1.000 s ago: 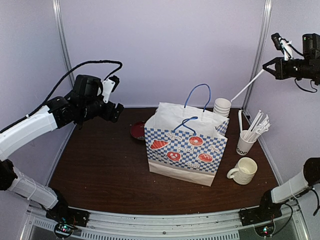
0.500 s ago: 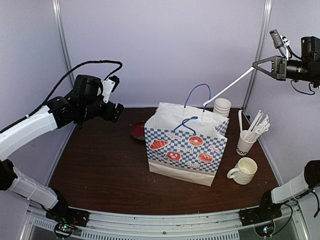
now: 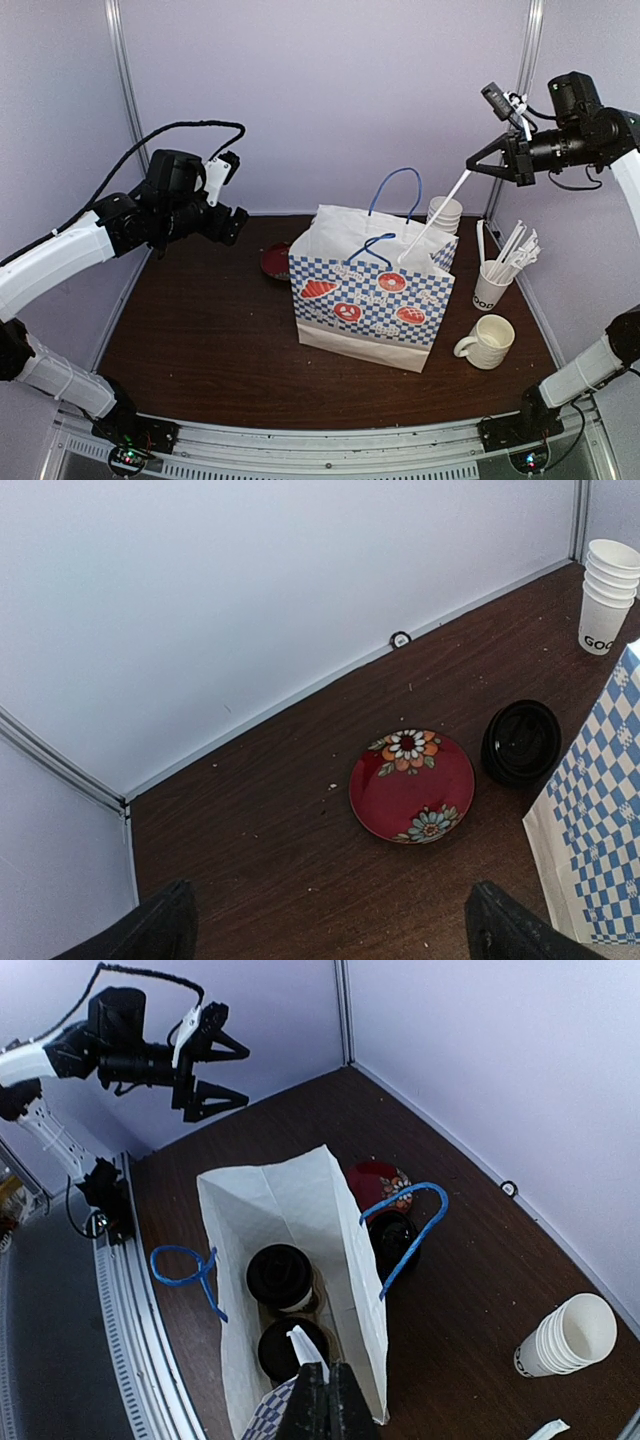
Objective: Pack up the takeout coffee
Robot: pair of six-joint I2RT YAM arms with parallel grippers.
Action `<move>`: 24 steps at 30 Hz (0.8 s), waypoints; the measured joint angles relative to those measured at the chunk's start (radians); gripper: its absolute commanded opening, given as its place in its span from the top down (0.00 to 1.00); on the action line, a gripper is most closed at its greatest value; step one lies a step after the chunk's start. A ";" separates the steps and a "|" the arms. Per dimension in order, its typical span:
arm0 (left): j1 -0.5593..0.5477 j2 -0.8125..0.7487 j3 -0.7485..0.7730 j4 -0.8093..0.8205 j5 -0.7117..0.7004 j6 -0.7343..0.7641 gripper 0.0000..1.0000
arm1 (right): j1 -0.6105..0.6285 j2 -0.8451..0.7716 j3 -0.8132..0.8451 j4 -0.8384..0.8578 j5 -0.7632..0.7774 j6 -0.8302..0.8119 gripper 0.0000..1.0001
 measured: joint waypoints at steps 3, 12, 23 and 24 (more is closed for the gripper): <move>0.000 0.000 0.000 0.000 0.001 0.000 0.03 | 0.088 0.026 0.014 -0.023 0.111 -0.048 1.00; 0.000 0.008 0.000 0.000 0.009 0.000 0.03 | 0.270 0.136 0.011 -0.078 0.409 -0.159 1.00; 0.000 0.014 0.000 0.000 0.022 0.000 0.03 | 0.350 0.207 -0.018 -0.107 0.514 -0.187 0.88; 0.000 0.015 0.000 0.000 0.023 0.001 0.03 | 0.354 0.209 -0.018 -0.109 0.517 -0.192 0.81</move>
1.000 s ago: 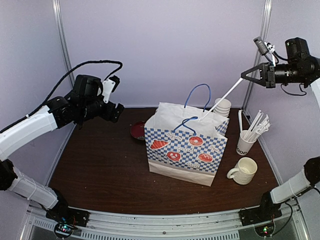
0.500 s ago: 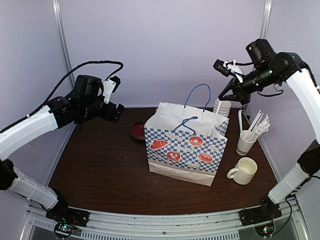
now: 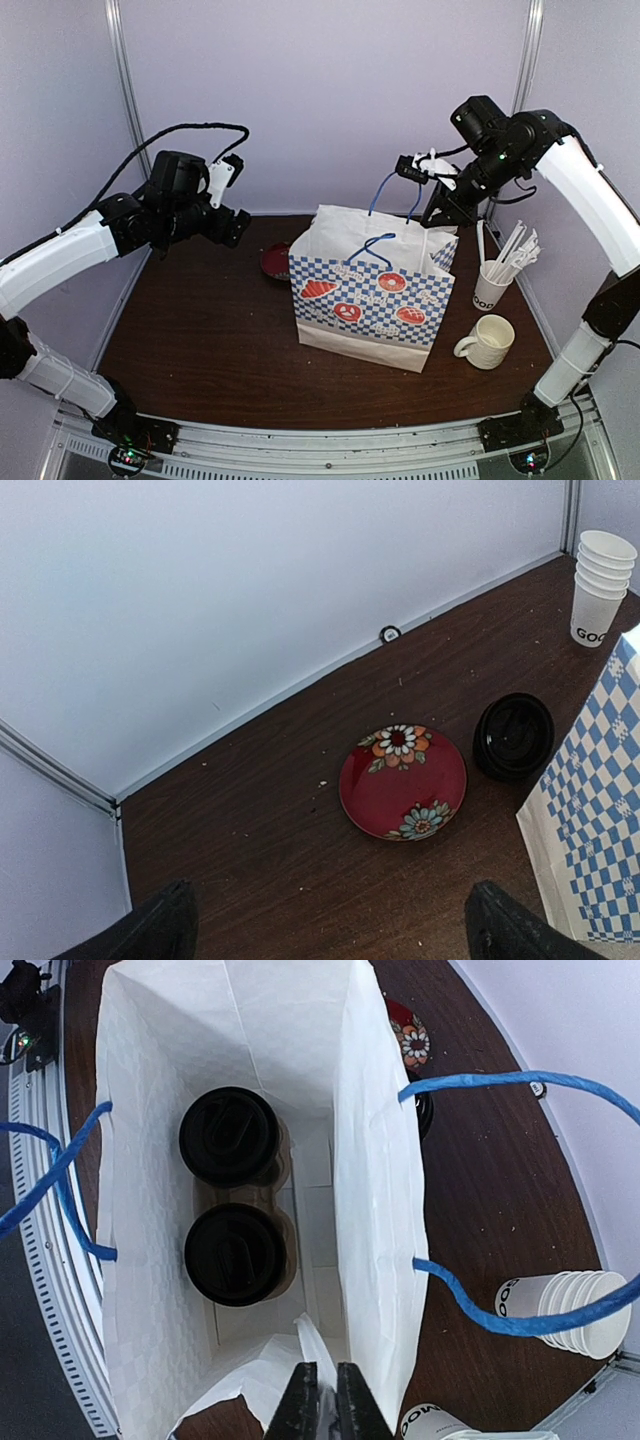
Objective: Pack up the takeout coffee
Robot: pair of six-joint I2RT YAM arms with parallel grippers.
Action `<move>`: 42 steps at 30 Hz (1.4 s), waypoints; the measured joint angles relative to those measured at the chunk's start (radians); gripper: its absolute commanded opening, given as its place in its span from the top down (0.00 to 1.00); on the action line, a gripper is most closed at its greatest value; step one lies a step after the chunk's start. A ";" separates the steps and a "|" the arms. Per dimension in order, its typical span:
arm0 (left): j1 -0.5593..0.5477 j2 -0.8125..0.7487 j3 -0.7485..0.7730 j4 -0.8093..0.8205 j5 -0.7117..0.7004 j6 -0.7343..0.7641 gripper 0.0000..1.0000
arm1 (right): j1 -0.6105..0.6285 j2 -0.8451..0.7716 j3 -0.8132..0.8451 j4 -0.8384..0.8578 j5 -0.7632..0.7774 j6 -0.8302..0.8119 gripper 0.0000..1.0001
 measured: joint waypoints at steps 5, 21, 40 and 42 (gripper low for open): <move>0.000 0.000 0.000 0.000 0.002 0.003 0.03 | 0.004 0.011 0.000 -0.006 0.017 -0.006 0.60; 0.000 0.000 0.000 0.000 0.002 0.003 0.03 | -0.292 -0.168 -0.220 0.126 -0.050 0.039 0.40; 0.000 -0.059 0.050 -0.054 -0.084 0.003 0.02 | -0.705 -0.461 -0.513 0.619 0.052 0.490 0.01; 0.000 -0.069 0.051 -0.055 -0.100 0.003 0.02 | -0.705 -0.478 -0.513 0.621 0.062 0.504 0.01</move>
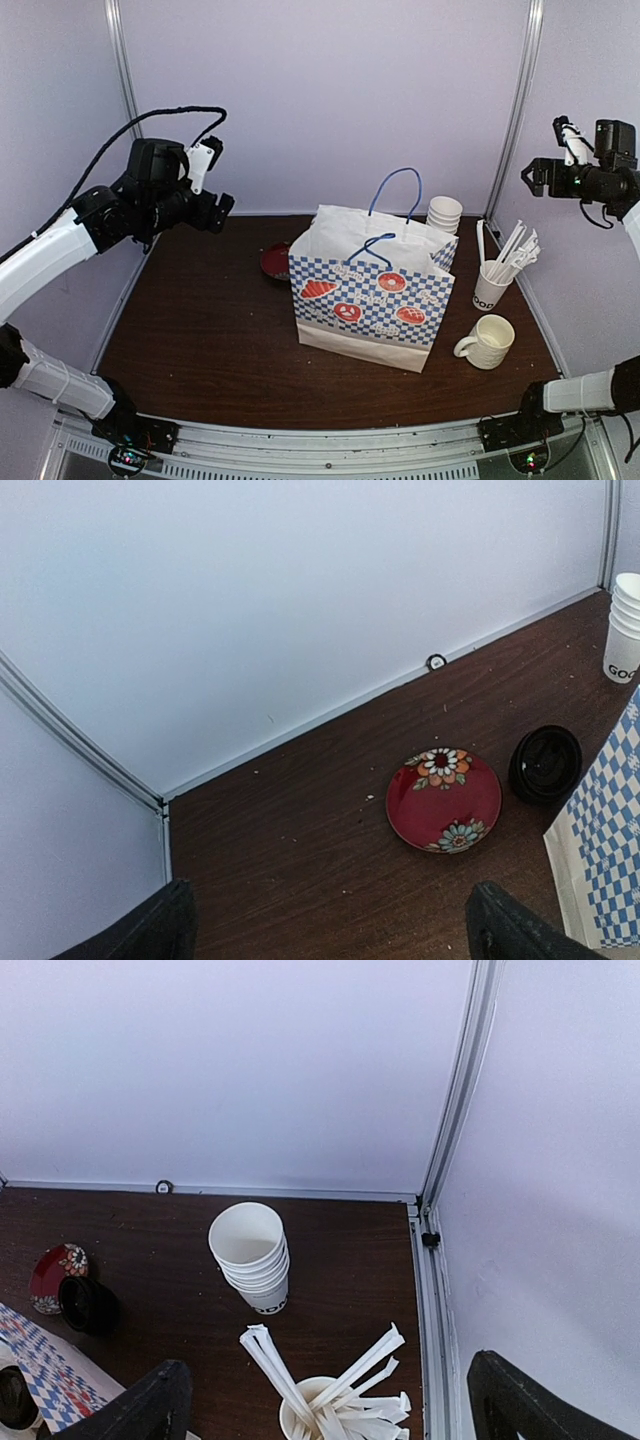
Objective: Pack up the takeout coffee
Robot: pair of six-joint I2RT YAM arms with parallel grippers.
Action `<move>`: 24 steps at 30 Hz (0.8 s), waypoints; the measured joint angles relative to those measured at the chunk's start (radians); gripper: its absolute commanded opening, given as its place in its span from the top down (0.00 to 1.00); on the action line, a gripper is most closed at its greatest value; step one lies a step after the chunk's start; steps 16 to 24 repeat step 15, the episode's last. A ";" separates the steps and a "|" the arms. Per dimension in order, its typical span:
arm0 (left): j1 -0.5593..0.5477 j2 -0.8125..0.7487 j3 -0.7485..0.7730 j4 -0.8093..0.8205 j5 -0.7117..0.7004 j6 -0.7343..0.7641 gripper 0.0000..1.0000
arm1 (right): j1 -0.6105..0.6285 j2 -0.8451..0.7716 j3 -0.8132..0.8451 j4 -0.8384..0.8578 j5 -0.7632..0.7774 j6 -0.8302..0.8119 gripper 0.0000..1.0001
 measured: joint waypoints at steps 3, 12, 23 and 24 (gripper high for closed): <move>0.000 -0.009 0.000 0.000 -0.014 0.000 0.02 | 0.000 -0.018 0.000 0.000 -0.029 0.005 0.01; 0.000 -0.010 0.000 0.000 -0.072 -0.002 0.02 | 0.000 -0.055 -0.069 -0.019 -0.384 -0.016 0.01; 0.000 -0.010 0.000 0.000 -0.081 -0.002 0.02 | 0.000 -0.056 -0.069 -0.027 -0.421 -0.021 0.01; 0.000 -0.010 0.000 0.000 -0.081 -0.002 0.02 | 0.000 -0.056 -0.069 -0.027 -0.421 -0.021 0.01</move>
